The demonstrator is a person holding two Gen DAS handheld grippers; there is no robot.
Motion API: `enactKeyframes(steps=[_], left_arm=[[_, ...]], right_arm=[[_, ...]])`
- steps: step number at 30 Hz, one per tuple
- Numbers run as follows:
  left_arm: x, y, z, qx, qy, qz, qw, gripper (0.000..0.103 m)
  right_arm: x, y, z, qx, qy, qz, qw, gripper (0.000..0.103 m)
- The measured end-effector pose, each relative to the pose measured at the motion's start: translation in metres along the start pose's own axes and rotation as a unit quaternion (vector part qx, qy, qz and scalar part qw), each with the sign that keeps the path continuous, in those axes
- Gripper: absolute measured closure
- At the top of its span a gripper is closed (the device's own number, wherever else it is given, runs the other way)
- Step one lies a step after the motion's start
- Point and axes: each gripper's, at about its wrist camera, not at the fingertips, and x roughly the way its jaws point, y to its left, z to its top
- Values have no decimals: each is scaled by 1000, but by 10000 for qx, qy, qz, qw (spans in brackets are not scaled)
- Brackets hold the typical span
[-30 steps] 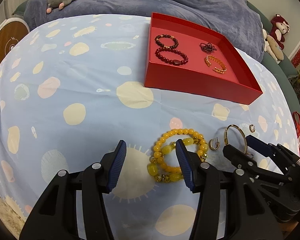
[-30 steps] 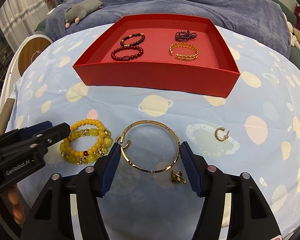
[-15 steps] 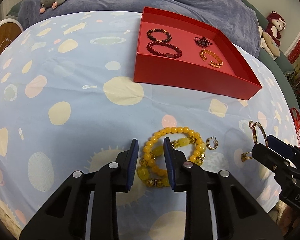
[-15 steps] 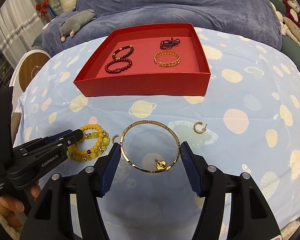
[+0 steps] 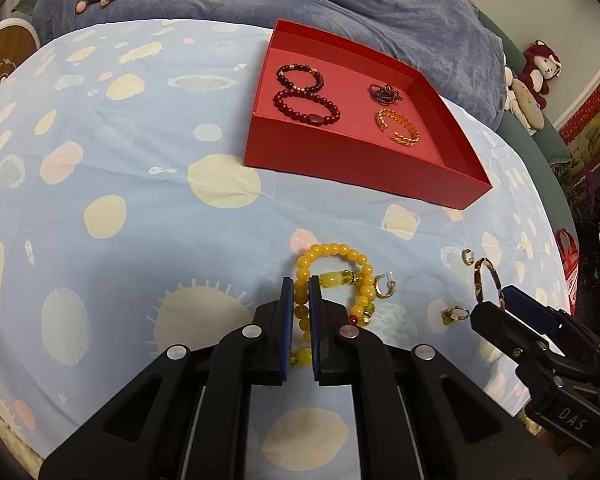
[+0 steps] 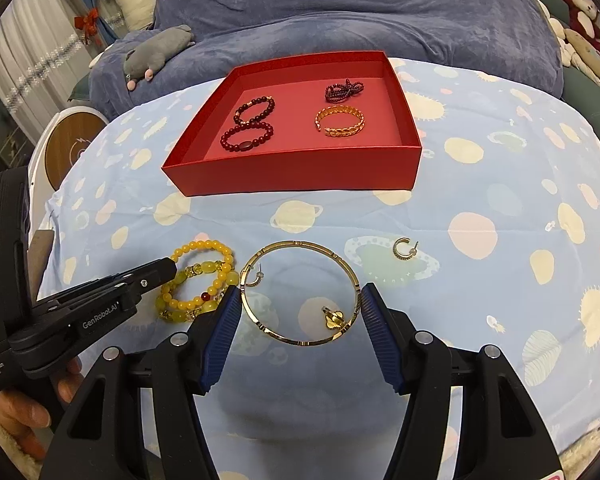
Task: Organize jewelry
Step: 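Carry both pieces into the red box and open both tools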
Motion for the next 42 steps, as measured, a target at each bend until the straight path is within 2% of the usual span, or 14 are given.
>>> enactKeyframes(steps=[15,19,24,30,33,42], left_arm=[[-65,-52,30,299,-541,-504,9968,96],[-76,-66,47,328,-698,-685,9947,96],[-78,-81,83,317,-908,-987,9905,96],[-54,-86,126,42,-971,-1229,9876,96],[-28,-80,139,-107,-826,-1280,9883,96],[43,-34,130,-69,-314,-567,9979,96]], right_arm=[[-36,-13,6,230,-304,-17,9993,44],[-41,-19,21,237,-436,-71,9987,44],[-41,-28,58,171,-635,-100,9978,44],[-27,-35,108,51,-827,-222,9963,44],[-11,-37,121,21,-781,-262,9966,44],[53,-26,130,-106,-315,-217,9992,44]])
